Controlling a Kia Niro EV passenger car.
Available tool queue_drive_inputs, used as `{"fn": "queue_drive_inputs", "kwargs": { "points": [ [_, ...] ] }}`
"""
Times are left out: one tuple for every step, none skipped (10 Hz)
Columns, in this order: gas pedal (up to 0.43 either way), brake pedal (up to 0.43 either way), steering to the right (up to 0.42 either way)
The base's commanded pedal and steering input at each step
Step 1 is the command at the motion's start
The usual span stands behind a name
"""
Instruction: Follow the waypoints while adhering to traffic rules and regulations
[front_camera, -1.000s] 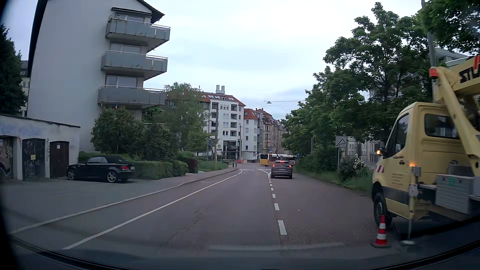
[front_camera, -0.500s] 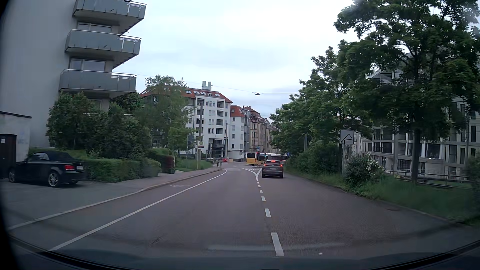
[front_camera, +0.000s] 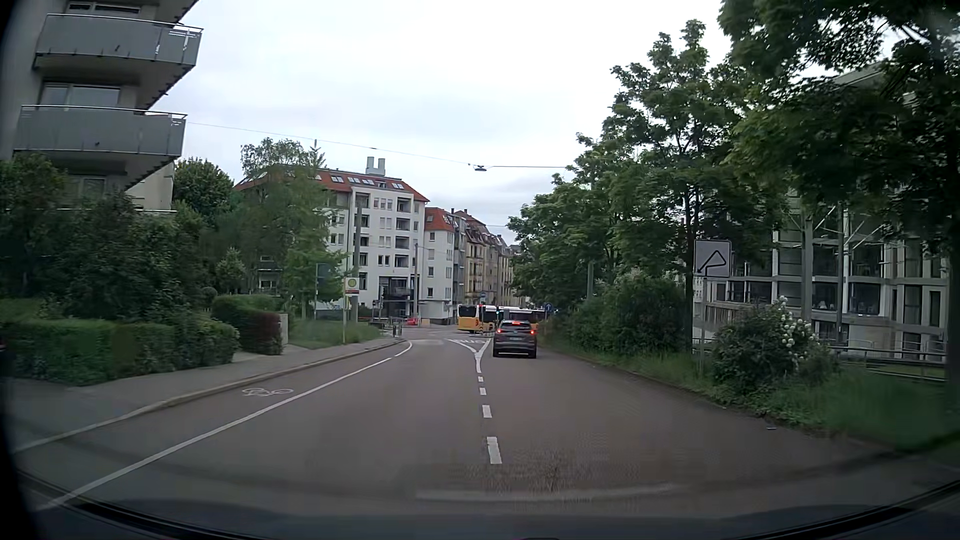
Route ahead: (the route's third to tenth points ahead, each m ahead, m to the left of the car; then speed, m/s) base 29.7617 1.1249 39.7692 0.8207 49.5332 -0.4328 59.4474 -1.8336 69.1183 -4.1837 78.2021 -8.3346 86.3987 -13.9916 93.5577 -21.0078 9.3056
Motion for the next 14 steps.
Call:
{"fn": "queue_drive_inputs", "kwargs": {
  "points": [
    [0.079,0.0,0.037],
    [0.079,0.0,0.033],
    [0.079,0.0,0.028],
    [0.079,0.0,0.025],
    [0.067,0.0,0.021],
    [0.0,0.0,0.014],
    [0.0,0.0,0.006],
    [0.0,0.0,0.005],
    [0.0,0.0,0.005],
    [0.0,0.0,0.003],
    [0.0,0.055,0.003],
    [0.0,0.11,0.002],
    [0.0,0.152,-0.001],
    [0.0,0.189,-0.006]
  ]
}}
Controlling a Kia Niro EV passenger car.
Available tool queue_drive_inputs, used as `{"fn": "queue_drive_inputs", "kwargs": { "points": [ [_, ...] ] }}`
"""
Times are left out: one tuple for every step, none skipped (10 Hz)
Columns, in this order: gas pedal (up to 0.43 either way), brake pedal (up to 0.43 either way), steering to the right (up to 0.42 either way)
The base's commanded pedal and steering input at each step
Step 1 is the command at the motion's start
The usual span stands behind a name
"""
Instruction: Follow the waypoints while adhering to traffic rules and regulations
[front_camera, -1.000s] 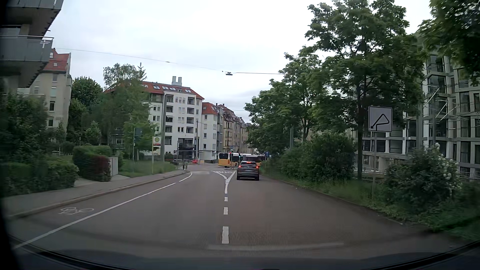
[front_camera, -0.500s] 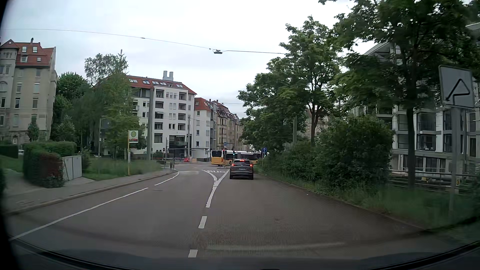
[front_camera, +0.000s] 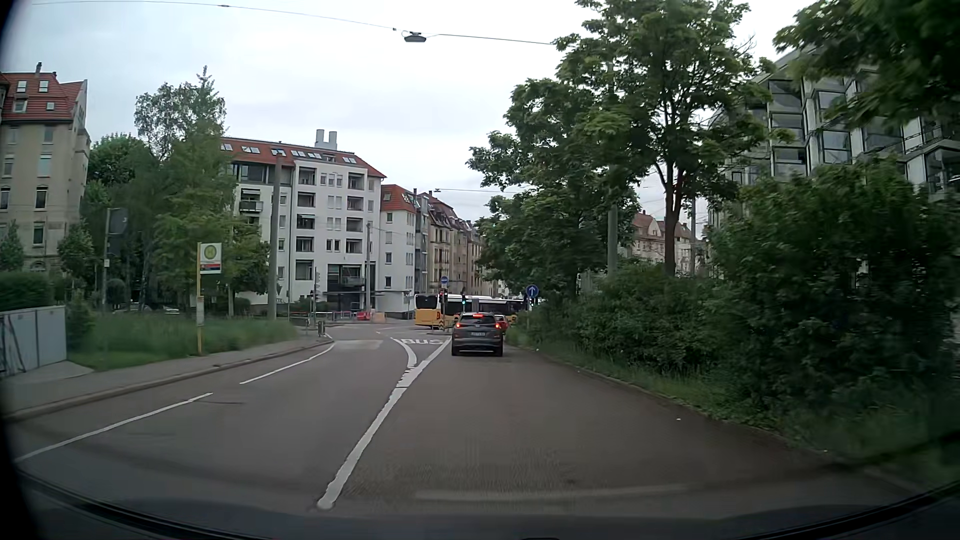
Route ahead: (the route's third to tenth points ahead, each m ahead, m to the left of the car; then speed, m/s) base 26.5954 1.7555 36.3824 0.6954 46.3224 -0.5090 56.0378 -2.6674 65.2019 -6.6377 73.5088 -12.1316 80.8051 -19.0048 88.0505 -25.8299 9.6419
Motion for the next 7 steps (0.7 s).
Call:
{"fn": "queue_drive_inputs", "kwargs": {
  "points": [
    [0.0,0.207,-0.009],
    [0.0,0.232,-0.01],
    [0.0,0.244,-0.01],
    [0.0,0.244,-0.01],
    [0.0,0.256,-0.01],
    [0.0,0.256,-0.011],
    [0.0,0.268,-0.011]
  ]
}}
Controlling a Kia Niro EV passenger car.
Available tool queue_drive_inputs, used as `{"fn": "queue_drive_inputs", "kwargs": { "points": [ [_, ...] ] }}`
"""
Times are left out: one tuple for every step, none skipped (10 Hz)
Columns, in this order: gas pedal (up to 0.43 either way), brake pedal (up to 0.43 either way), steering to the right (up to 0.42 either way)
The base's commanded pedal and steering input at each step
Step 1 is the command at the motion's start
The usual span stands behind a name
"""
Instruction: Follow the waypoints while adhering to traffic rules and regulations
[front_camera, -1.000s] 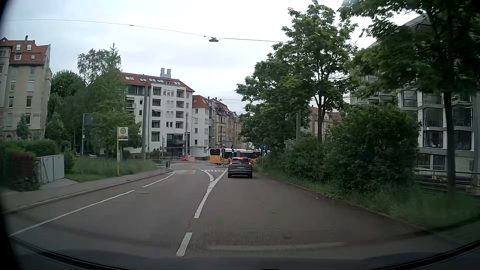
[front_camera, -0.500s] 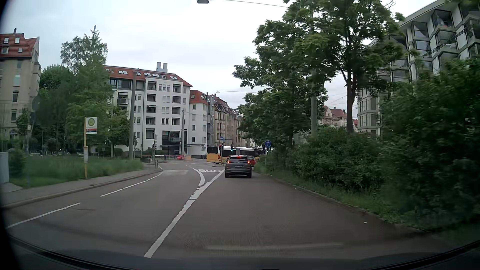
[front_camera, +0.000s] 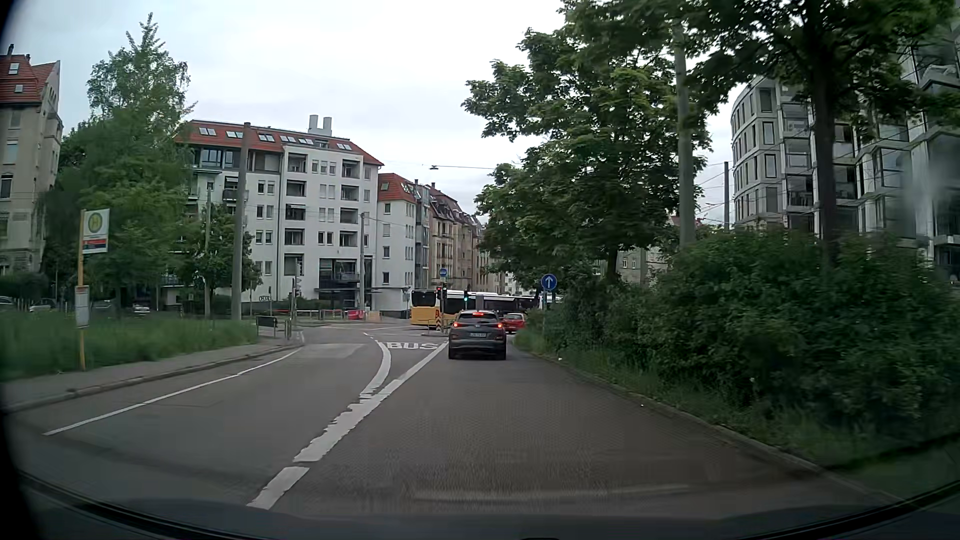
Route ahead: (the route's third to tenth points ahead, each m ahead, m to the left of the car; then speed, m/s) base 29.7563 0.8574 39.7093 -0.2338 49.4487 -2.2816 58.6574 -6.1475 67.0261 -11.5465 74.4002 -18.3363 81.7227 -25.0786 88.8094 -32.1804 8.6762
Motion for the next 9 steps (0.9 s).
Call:
{"fn": "queue_drive_inputs", "kwargs": {
  "points": [
    [0.0,0.262,-0.014],
    [0.0,0.238,-0.017],
    [0.0,0.201,-0.019],
    [0.0,0.165,-0.02],
    [0.0,0.146,-0.019],
    [0.0,0.14,-0.019],
    [0.0,0.14,-0.018],
    [0.0,0.152,-0.016],
    [0.0,0.195,-0.014]
  ]
}}
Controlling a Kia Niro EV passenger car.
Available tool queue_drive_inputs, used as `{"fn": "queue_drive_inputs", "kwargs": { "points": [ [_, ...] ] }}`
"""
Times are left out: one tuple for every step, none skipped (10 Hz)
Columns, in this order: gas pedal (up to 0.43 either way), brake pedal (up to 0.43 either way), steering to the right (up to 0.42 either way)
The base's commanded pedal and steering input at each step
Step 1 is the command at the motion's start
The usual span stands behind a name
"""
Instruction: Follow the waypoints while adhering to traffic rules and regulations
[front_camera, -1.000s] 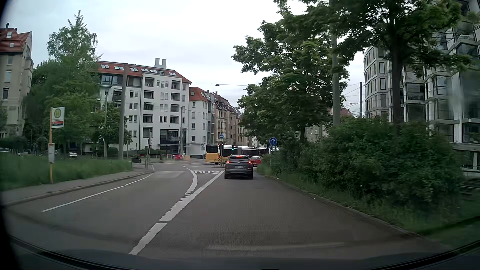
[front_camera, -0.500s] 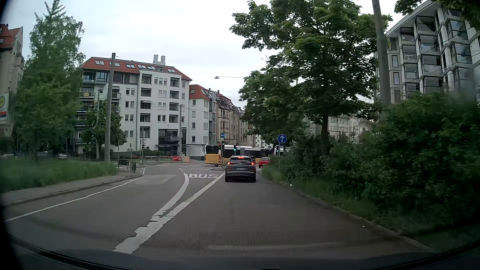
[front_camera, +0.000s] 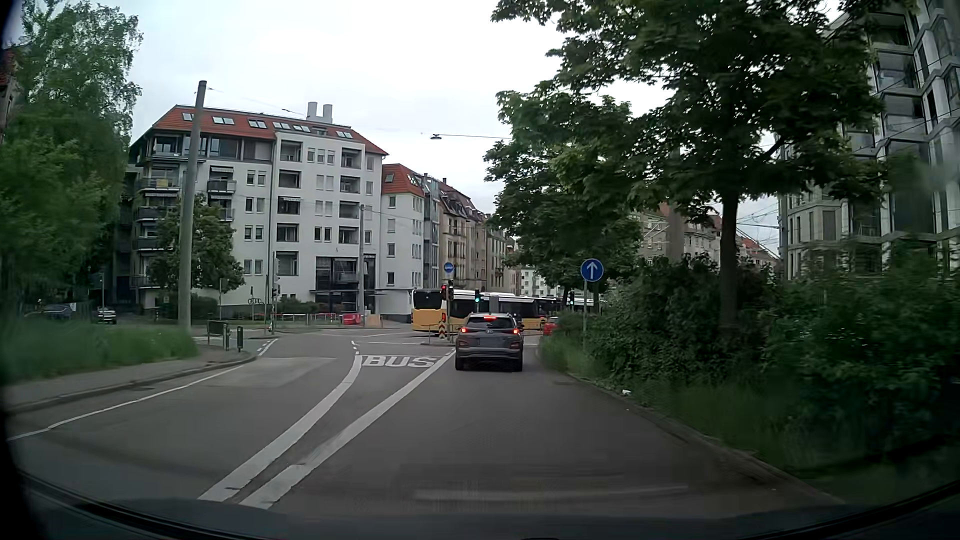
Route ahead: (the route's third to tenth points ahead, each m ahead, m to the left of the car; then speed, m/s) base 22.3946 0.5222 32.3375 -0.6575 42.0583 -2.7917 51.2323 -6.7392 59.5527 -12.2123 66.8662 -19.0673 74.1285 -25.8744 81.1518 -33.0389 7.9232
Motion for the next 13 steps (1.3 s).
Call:
{"fn": "queue_drive_inputs", "kwargs": {
  "points": [
    [0.0,0.226,-0.014],
    [0.0,0.232,-0.013],
    [0.0,0.244,-0.007],
    [0.0,0.238,-0.003],
    [0.0,0.238,-0.003],
    [0.0,0.238,-0.003],
    [0.0,0.238,-0.003],
    [0.0,0.213,0.002],
    [0.0,0.201,0.003],
    [0.0,0.207,-0.002],
    [0.0,0.22,-0.005],
    [0.0,0.226,-0.004],
    [0.0,0.226,-0.002]
  ]
}}
